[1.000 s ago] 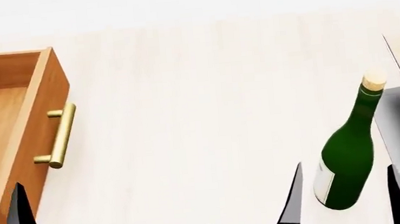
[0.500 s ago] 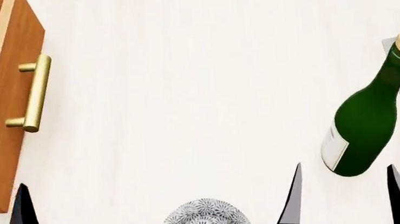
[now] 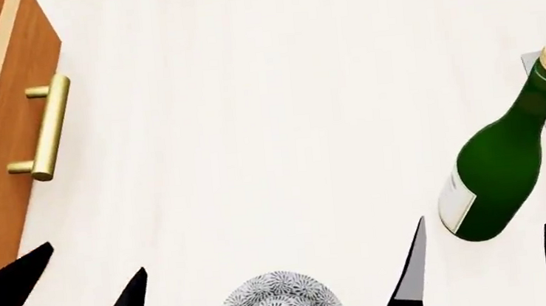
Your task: Put the bowl on top of the cabinet.
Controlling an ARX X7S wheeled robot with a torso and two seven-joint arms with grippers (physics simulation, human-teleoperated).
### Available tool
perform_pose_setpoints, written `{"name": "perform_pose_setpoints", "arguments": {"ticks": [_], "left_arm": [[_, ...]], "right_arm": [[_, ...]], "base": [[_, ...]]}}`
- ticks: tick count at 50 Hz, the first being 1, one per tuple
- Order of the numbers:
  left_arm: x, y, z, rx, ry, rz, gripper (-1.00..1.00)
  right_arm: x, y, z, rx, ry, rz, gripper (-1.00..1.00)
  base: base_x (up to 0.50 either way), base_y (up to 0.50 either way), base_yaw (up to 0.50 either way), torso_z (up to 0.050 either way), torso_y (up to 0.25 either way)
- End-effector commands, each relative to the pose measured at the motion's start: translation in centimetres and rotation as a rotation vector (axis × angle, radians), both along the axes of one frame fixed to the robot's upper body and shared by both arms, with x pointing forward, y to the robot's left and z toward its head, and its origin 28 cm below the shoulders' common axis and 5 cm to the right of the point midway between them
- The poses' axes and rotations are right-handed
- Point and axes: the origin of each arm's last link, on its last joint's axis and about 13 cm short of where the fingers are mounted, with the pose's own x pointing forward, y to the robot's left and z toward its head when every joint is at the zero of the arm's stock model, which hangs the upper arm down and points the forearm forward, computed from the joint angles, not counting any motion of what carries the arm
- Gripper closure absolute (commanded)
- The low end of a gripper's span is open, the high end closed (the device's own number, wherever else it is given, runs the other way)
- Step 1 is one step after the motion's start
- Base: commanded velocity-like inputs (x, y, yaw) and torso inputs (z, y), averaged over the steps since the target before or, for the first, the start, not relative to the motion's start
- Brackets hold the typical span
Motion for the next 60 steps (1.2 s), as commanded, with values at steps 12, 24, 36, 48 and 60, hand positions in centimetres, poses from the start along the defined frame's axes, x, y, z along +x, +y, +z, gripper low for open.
{"name": "perform_pose_setpoints", "arguments": {"ticks": [12, 24, 36, 48, 60], "left_arm": [[1.3, -1.5, 0.2, 0.276, 0.294, -0.34, -1.0], [2.8, -1.6, 0.1, 0.316, 0.323, -0.346, -1.0], [4.5, -1.8, 0.8, 0.327, 0.295, -0.297, -1.0], [6.4, -2.1, 2.7, 0.414, 0.245, -0.321, -1.0], [8.0, -2.8, 1.8, 0.565, 0.229, -0.388, -1.0]], "right_arm": [[0.1, -0.8, 0.7, 0.006, -0.004, -0.027, -1.0], [0.1, -0.8, 0.5, -0.002, -0.004, -0.021, -1.0], [0.2, -0.8, 0.5, -0.008, -0.002, -0.021, -1.0], [0.3, -0.7, 0.4, -0.015, 0.003, -0.014, -1.0], [0.3, -0.6, 0.3, -0.021, 0.007, -0.008, -1.0]], "base": [[0.0, 0.0, 0.0, 0.0, 0.0], [0.0, 0.0, 0.0, 0.0, 0.0], [0.0, 0.0, 0.0, 0.0, 0.0], [0.0, 0.0, 0.0, 0.0, 0.0], [0.0, 0.0, 0.0, 0.0, 0.0]]}}
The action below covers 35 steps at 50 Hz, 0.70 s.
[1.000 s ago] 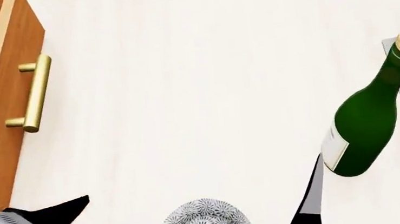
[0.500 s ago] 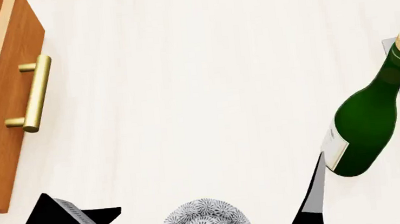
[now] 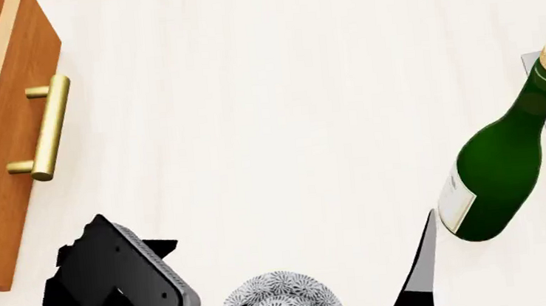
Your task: Put the bowl on top of the cabinet.
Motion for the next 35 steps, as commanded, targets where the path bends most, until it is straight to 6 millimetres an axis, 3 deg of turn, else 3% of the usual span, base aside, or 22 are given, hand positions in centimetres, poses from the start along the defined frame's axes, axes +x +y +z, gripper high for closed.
{"name": "perform_pose_setpoints", "arguments": {"ticks": [1, 7, 18, 35], "left_arm": [[1.2, -0.5, -0.1, 0.109, -0.024, -0.077, -1.0], [1.3, -0.6, -0.4, 0.137, -0.03, -0.096, -1.0], [3.3, -1.6, 0.0, 0.273, -0.068, -0.195, -1.0], [5.2, -2.2, -0.5, 0.326, -0.109, -0.215, -1.0]], "right_arm": [[0.0, 0.1, -0.1, -0.006, 0.003, 0.005, -1.0], [0.0, 0.1, -0.1, -0.007, 0.003, 0.005, -1.0], [0.0, 0.2, -0.2, -0.012, 0.004, 0.012, -1.0], [0.0, 0.3, -0.3, -0.02, 0.004, 0.016, -1.0]], "base": [[0.0, 0.0, 0.0, 0.0, 0.0], [0.0, 0.0, 0.0, 0.0, 0.0], [0.0, 0.0, 0.0, 0.0, 0.0], [0.0, 0.0, 0.0, 0.0, 0.0]]}}
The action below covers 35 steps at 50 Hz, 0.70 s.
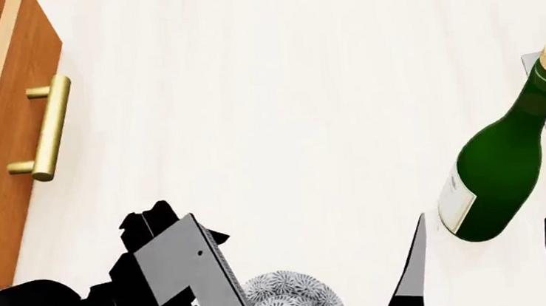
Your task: Put the bowl on top of the cabinet.
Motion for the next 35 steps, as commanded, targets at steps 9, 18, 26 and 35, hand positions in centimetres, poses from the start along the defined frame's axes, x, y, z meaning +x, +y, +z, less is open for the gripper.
{"name": "perform_pose_setpoints", "arguments": {"ticks": [9, 18, 26, 35], "left_arm": [[1.6, 0.0, -1.4, 0.105, -0.08, -0.029, -1.0], [1.9, 0.2, -1.9, 0.139, -0.072, -0.048, -1.0], [2.1, 0.4, -2.3, 0.133, -0.081, -0.047, 1.0], [2.1, 0.5, -2.4, 0.131, -0.082, -0.053, 1.0]], "right_arm": [[0.0, 0.1, -0.2, -0.008, -0.001, 0.003, -1.0], [0.0, 0.0, 0.0, -0.008, -0.003, 0.003, -1.0], [0.0, 0.1, -0.1, -0.011, -0.003, 0.003, -1.0], [0.0, 0.1, -0.1, -0.016, -0.005, 0.002, -1.0]], "base": [[0.0, 0.0, 0.0, 0.0, -0.005], [0.0, 0.0, 0.0, 0.0, -0.006], [0.0, 0.0, 0.0, 0.0, -0.004], [0.0, 0.0, 0.0, 0.0, -0.004]]}}
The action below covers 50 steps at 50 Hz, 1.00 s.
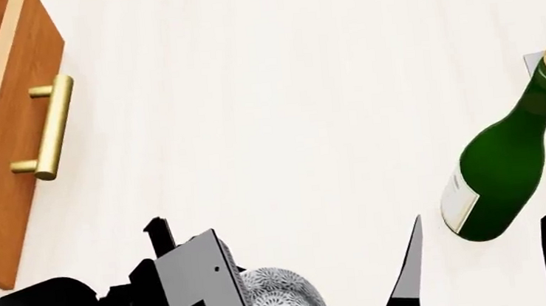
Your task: Put the bowl on top of the cabinet.
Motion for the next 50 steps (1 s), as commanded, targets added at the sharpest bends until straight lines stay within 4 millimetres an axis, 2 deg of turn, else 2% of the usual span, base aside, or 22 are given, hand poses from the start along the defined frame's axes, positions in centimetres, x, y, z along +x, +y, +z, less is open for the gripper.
{"name": "perform_pose_setpoints", "arguments": {"ticks": [1, 9, 15, 24, 28, 29, 32, 33, 37, 43, 50], "left_arm": [[0.7, 0.8, -1.1, 0.083, -0.1, 0.058, 1.0], [0.5, 0.8, -0.7, 0.046, -0.122, 0.055, 1.0], [0.3, 1.0, 0.5, 0.021, -0.149, 0.049, 1.0], [0.1, 2.0, 4.5, -0.056, -0.216, 0.088, 1.0], [0.0, 2.0, 4.8, -0.058, -0.219, 0.09, 1.0], [-0.1, 2.4, 6.1, -0.078, -0.242, 0.11, 1.0], [-0.2, 2.4, 6.1, -0.078, -0.242, 0.11, 1.0], [-0.4, 2.9, 8.1, -0.108, -0.274, 0.131, 1.0], [-0.5, 3.1, 9.3, -0.127, -0.298, 0.15, 1.0], [-0.4, 3.7, 12.1, -0.29, -0.366, 0.189, 1.0], [-0.5, 4.2, 14.1, -0.33, -0.446, 0.209, 1.0]], "right_arm": [[0.0, 0.0, 0.1, -0.005, -0.003, 0.0, -1.0], [0.0, 0.1, -0.1, -0.009, -0.005, -0.004, -1.0], [0.0, 0.1, -0.1, -0.011, -0.005, -0.003, -1.0], [0.0, 0.1, -0.1, -0.015, -0.003, 0.004, -1.0], [-0.1, 0.1, -0.1, -0.016, -0.003, 0.004, -1.0], [0.0, 0.2, -0.2, -0.018, -0.001, 0.007, -1.0], [0.0, 0.2, -0.2, -0.018, -0.001, 0.007, -1.0], [0.0, 0.1, -0.2, -0.019, 0.003, 0.008, -1.0], [0.0, 0.2, -0.3, -0.02, 0.003, 0.009, -1.0], [0.1, 0.1, -0.1, -0.02, 0.004, 0.002, -1.0], [0.1, 0.2, -0.2, -0.023, 0.005, 0.004, -1.0]], "base": [[0.0, 0.0, 0.0, 0.0, -0.01], [0.0, 0.0, 0.0, 0.0, -0.003], [0.0, 0.0, 0.0, 0.0, -0.002], [0.0, 0.0, 0.0, 0.0, -0.001], [0.0, 0.0, 0.0, 0.0, 0.0], [0.0, 0.0, 0.0, 0.0, 0.0], [0.0, 0.0, 0.0, 0.0, 0.0], [0.0, 0.0, 0.0, 0.0, 0.0], [0.0, 0.0, 0.0, 0.0, 0.0], [0.0, 0.0, 0.0, 0.0, 0.0], [0.0, 0.0, 0.0, 0.0, 0.0]]}}
